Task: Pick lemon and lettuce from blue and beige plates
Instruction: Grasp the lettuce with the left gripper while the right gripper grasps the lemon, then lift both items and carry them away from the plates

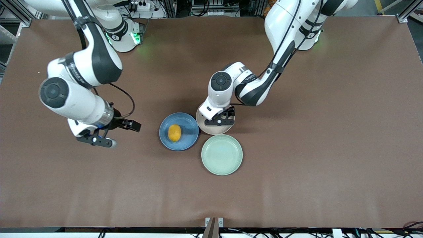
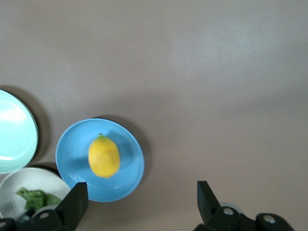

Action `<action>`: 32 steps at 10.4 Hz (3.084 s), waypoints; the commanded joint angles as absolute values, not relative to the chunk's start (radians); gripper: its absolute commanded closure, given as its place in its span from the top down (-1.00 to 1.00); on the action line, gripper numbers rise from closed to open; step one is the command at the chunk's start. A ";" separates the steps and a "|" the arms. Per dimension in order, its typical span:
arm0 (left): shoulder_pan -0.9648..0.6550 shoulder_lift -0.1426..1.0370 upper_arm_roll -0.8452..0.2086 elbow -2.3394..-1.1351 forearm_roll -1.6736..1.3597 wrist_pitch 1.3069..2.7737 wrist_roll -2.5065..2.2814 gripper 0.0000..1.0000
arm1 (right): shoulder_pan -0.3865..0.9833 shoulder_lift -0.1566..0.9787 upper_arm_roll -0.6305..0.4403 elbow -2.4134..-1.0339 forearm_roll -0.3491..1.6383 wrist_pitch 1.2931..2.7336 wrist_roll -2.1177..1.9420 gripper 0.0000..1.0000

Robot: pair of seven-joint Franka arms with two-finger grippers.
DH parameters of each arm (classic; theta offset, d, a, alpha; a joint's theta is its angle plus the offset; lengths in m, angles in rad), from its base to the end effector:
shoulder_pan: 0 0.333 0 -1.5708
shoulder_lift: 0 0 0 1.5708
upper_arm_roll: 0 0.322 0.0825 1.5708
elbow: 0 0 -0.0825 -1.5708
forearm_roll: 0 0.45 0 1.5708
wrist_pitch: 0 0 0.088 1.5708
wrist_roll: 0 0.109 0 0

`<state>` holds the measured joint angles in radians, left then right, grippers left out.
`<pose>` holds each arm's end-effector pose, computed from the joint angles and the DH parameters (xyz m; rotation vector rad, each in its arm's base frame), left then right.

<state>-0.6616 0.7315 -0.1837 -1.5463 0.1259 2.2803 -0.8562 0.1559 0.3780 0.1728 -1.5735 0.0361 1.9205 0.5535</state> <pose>0.5207 -0.5563 0.1864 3.1119 -0.0365 -0.0134 0.6926 0.2250 0.4033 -3.0392 0.3800 0.0994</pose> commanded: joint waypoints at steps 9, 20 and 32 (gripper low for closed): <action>-0.709 0.814 -0.176 -1.522 0.178 2.319 -0.868 1.00 | 0.244 0.584 0.250 -1.664 -0.123 2.187 0.906 1.00; -0.719 0.809 -0.175 -1.523 0.187 2.353 -0.880 -1.00 | 0.288 0.641 0.272 -1.704 -0.216 2.292 0.980 1.00; -0.505 0.620 -0.173 -1.525 0.190 2.164 -0.815 -1.00 | 0.276 0.701 0.265 -1.704 -0.320 2.306 0.979 0.73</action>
<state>-0.5456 0.6630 -0.1650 -1.5051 0.1644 2.1856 -0.8342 0.2867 0.6897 0.2565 -1.7030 -0.2819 2.2935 0.9539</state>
